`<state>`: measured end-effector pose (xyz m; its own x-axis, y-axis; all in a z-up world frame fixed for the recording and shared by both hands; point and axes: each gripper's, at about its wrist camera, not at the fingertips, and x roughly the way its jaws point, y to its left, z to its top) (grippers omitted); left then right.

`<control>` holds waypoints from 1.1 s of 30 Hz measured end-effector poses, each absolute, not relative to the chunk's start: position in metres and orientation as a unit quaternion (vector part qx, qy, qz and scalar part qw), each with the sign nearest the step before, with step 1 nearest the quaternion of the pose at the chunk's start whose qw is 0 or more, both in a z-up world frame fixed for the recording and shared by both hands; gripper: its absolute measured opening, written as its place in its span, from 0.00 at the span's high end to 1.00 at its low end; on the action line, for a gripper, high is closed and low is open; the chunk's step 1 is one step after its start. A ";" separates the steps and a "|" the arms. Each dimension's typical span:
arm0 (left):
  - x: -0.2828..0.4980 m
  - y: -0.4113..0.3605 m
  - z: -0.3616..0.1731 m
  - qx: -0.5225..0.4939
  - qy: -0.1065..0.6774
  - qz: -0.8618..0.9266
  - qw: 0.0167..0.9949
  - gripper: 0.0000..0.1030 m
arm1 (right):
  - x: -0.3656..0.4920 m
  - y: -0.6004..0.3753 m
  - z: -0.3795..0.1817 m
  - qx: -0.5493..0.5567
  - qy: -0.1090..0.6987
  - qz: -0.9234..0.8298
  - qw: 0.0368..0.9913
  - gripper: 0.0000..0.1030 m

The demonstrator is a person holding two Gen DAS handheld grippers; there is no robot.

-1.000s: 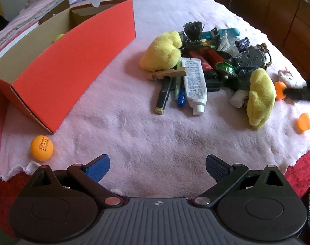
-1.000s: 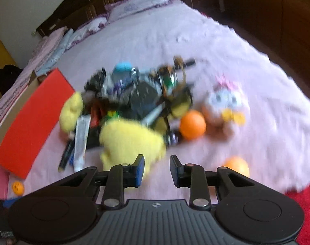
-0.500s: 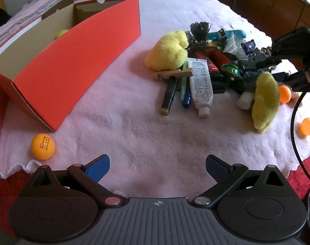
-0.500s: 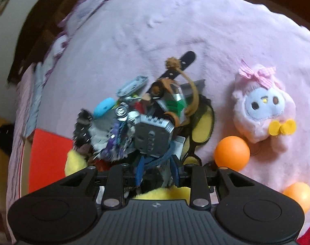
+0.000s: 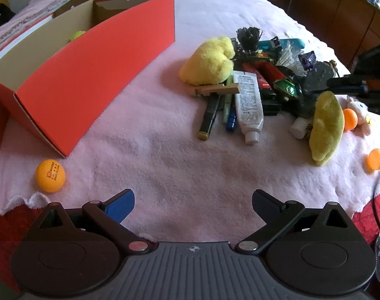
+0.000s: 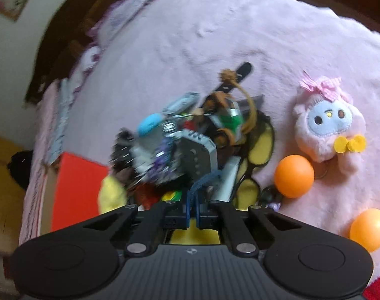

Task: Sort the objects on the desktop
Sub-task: 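Grasp the dark blue strap loop in the pile with the right gripper, then grasp the black marker pen with the left gripper while the right holds the strap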

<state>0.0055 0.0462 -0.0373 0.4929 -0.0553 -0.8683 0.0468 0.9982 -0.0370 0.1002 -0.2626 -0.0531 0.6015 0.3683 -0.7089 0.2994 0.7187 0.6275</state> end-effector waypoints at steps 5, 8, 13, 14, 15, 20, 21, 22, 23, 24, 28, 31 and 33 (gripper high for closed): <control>0.005 0.043 -0.036 -0.001 0.500 -0.034 0.865 0.02 | 0.058 -0.258 -0.033 0.340 0.434 0.070 0.831 0.95; 0.006 0.041 -0.036 0.002 0.498 -0.036 0.866 0.02 | 0.033 -0.260 -0.031 0.318 0.442 0.083 0.834 0.95; 0.015 0.032 -0.037 0.006 0.494 -0.044 0.868 0.02 | 0.001 -0.262 -0.052 0.272 0.480 0.080 0.830 0.95; 0.017 0.030 -0.037 0.008 0.490 -0.047 0.870 0.02 | -0.002 -0.262 -0.058 0.268 0.488 0.078 0.827 0.95; 0.019 0.028 -0.035 0.011 0.482 -0.050 0.875 0.02 | -0.004 -0.261 -0.063 0.264 0.494 0.075 0.825 0.95; 0.028 0.019 -0.035 0.052 0.435 -0.046 0.898 0.10 | -0.007 -0.248 -0.086 0.230 0.517 0.065 0.822 0.94; 0.031 0.017 -0.036 0.066 0.429 -0.048 0.900 0.14 | -0.005 -0.245 -0.091 0.230 0.522 0.066 0.819 0.94; 0.033 0.015 -0.038 0.080 0.423 -0.051 0.901 0.19 | -0.005 -0.242 -0.097 0.233 0.528 0.068 0.813 0.94; 0.036 0.013 -0.040 0.094 0.417 -0.053 0.902 0.22 | -0.005 -0.239 -0.102 0.236 0.535 0.068 0.808 0.94; 0.039 0.011 -0.044 0.104 0.418 -0.058 0.901 0.27 | -0.006 -0.237 -0.106 0.236 0.539 0.067 0.806 0.94; 0.056 0.006 -0.058 0.124 0.429 -0.070 0.892 0.40 | -0.008 -0.230 -0.108 0.218 0.534 0.069 0.814 0.94; 0.069 0.005 -0.068 0.127 0.436 -0.074 0.888 0.40 | -0.008 -0.230 -0.109 0.223 0.534 0.068 0.813 0.94; 0.079 0.003 -0.075 0.133 0.442 -0.080 0.884 0.40 | -0.009 -0.232 -0.109 0.227 0.534 0.068 0.812 0.94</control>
<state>0.0789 0.0035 -0.0751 0.5971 -0.0243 -0.8018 0.2586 0.9520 0.1637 -0.0086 -0.2315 -0.1085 0.4211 0.3527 -0.8356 0.1312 0.8879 0.4409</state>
